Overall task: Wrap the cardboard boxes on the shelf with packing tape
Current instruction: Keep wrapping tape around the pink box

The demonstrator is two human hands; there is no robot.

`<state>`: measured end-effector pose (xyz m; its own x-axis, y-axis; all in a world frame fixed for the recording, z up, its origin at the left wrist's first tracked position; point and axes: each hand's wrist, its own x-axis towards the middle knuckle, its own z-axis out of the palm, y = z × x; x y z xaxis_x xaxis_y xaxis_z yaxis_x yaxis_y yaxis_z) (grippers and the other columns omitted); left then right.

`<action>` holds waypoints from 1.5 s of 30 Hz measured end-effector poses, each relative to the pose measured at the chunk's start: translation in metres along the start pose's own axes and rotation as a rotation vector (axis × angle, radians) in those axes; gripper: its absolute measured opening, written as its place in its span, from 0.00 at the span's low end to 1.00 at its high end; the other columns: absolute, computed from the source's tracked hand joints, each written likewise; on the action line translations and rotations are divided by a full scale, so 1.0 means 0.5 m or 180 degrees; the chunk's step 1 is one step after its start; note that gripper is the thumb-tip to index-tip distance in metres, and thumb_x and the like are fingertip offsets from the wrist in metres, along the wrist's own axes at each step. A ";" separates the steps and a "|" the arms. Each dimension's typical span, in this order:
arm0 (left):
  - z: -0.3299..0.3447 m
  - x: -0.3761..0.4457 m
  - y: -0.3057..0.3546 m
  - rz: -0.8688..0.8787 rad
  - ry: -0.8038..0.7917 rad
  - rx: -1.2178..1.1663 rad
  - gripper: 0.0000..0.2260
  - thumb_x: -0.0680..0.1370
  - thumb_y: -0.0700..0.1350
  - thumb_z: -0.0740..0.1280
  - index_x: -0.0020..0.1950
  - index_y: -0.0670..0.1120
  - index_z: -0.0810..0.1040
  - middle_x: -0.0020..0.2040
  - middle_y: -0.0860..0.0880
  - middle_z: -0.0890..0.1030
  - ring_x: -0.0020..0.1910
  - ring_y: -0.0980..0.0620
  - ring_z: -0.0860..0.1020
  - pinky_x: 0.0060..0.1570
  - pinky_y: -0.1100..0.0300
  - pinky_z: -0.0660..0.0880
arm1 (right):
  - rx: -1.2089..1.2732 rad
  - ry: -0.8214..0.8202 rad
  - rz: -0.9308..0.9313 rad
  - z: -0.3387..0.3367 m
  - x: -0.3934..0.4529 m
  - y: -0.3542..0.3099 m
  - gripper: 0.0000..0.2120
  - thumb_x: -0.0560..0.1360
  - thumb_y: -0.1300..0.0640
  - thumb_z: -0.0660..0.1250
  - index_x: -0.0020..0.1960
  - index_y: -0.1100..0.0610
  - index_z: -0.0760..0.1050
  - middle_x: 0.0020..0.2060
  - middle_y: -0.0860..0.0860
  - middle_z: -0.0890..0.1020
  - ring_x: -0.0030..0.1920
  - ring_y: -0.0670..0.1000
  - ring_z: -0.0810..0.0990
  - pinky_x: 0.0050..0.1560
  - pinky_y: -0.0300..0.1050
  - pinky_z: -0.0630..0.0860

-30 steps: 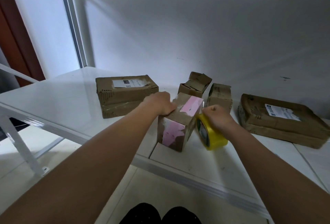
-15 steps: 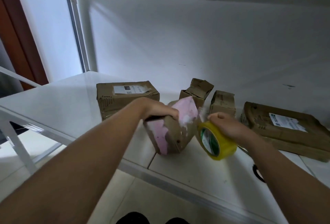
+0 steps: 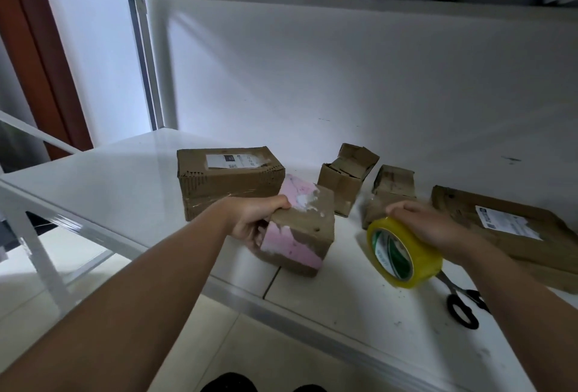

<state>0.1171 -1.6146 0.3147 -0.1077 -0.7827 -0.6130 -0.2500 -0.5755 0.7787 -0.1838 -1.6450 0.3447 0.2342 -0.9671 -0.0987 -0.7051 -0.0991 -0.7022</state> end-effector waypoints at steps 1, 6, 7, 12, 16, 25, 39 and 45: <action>0.002 0.003 -0.001 -0.0040 -0.0039 -0.0109 0.12 0.76 0.56 0.58 0.44 0.47 0.70 0.40 0.48 0.68 0.41 0.49 0.68 0.46 0.51 0.76 | -0.0034 -0.0063 -0.0002 -0.001 -0.002 -0.005 0.08 0.80 0.46 0.59 0.55 0.45 0.74 0.46 0.45 0.76 0.45 0.50 0.76 0.39 0.41 0.71; -0.015 -0.039 0.033 0.0002 -0.0039 0.0261 0.18 0.75 0.57 0.61 0.53 0.43 0.75 0.50 0.42 0.76 0.48 0.43 0.75 0.48 0.51 0.76 | -0.0102 -0.0245 -0.0054 0.001 -0.009 -0.024 0.08 0.80 0.46 0.59 0.56 0.45 0.73 0.48 0.46 0.76 0.48 0.52 0.76 0.44 0.44 0.73; -0.016 -0.054 0.043 0.0101 0.0058 0.0461 0.17 0.75 0.55 0.64 0.54 0.43 0.76 0.49 0.42 0.79 0.47 0.43 0.78 0.47 0.52 0.76 | -0.0065 -0.0216 -0.0066 0.001 -0.010 -0.026 0.08 0.80 0.46 0.59 0.56 0.45 0.73 0.49 0.47 0.76 0.49 0.53 0.76 0.47 0.46 0.74; 0.001 -0.059 0.050 0.1805 0.1107 0.0209 0.47 0.65 0.46 0.73 0.77 0.53 0.48 0.68 0.43 0.68 0.55 0.47 0.77 0.43 0.60 0.78 | 0.0343 0.0220 0.0026 0.008 -0.003 -0.026 0.08 0.81 0.48 0.58 0.55 0.48 0.73 0.46 0.50 0.75 0.44 0.52 0.74 0.48 0.47 0.70; 0.061 -0.037 -0.012 0.2924 0.1708 0.0505 0.68 0.57 0.48 0.81 0.72 0.61 0.26 0.77 0.51 0.50 0.73 0.47 0.57 0.63 0.54 0.72 | 0.0789 0.0636 0.0290 0.019 0.004 -0.037 0.09 0.80 0.49 0.59 0.51 0.53 0.73 0.47 0.54 0.76 0.47 0.57 0.76 0.52 0.52 0.73; 0.075 -0.040 -0.003 0.2927 0.1447 0.1172 0.57 0.64 0.55 0.79 0.76 0.59 0.38 0.76 0.52 0.54 0.73 0.51 0.59 0.71 0.54 0.59 | 0.0492 0.0742 0.0079 0.060 0.008 -0.083 0.15 0.81 0.53 0.56 0.53 0.62 0.76 0.48 0.65 0.76 0.40 0.54 0.73 0.39 0.42 0.66; 0.031 -0.103 0.141 0.1528 0.1011 0.2722 0.22 0.81 0.57 0.58 0.73 0.52 0.66 0.75 0.49 0.64 0.73 0.46 0.62 0.65 0.55 0.61 | 0.0742 0.0562 0.0093 0.015 -0.007 -0.088 0.06 0.79 0.48 0.61 0.52 0.47 0.74 0.46 0.49 0.76 0.46 0.54 0.75 0.50 0.49 0.74; 0.106 -0.059 0.138 0.1854 0.1979 0.2494 0.32 0.71 0.59 0.71 0.68 0.45 0.65 0.64 0.46 0.69 0.60 0.46 0.72 0.57 0.51 0.72 | 0.0779 0.0305 -0.0019 0.039 -0.012 -0.103 0.05 0.79 0.47 0.61 0.49 0.45 0.75 0.48 0.51 0.78 0.47 0.54 0.78 0.49 0.49 0.76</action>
<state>0.0522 -1.6188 0.3796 0.0348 -0.9877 0.1525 -0.8695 0.0453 0.4918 -0.1359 -1.6296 0.3680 0.1653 -0.9856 -0.0349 -0.5183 -0.0567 -0.8533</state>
